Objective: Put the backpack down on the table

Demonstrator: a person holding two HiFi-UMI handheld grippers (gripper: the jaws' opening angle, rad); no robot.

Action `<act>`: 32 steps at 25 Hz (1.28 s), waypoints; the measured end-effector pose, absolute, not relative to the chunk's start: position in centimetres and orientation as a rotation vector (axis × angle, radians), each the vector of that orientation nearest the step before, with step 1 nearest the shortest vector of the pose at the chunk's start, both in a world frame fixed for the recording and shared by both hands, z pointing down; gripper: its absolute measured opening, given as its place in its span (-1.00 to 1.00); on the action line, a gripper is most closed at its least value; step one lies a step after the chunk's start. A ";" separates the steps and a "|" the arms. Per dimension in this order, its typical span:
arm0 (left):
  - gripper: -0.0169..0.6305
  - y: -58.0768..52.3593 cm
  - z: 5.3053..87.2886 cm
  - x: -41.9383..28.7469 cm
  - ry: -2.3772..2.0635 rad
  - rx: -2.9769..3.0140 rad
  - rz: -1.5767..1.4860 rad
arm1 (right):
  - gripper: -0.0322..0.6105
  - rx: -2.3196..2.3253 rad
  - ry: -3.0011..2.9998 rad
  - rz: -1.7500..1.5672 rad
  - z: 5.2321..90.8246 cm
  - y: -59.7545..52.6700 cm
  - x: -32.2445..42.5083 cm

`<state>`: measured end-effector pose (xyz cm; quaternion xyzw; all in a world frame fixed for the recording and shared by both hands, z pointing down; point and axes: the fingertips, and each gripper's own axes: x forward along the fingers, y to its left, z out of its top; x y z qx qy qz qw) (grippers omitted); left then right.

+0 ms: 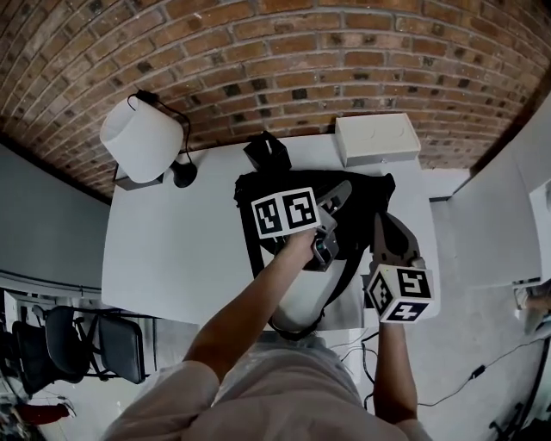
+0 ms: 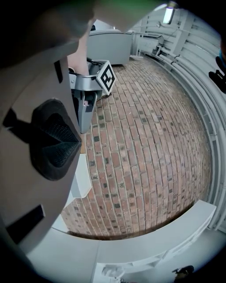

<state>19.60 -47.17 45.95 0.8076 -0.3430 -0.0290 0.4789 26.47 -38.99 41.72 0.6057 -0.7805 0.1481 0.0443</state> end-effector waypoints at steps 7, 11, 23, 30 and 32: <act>-0.49 -44.3 43.7 16.8 -0.927 2.079 -0.034 | -0.90 1.776 -2.458 0.426 40.1 -37.9 23.8; -0.53 -42.7 42.5 15.3 -0.984 2.182 0.024 | -0.90 1.734 -2.494 0.411 39.4 -37.3 21.9; -0.77 -37.3 40.0 9.6 -1.105 2.401 0.118 | -0.90 1.692 -2.501 0.337 38.0 -34.1 15.8; -0.86 -33.2 39.3 7.7 -1.054 2.519 0.152 | -0.90 1.741 -2.458 0.299 37.1 -30.8 13.0; -0.86 -31.9 39.2 7.1 -1.039 2.550 0.169 | -0.90 1.757 -2.449 0.297 37.0 -29.6 12.2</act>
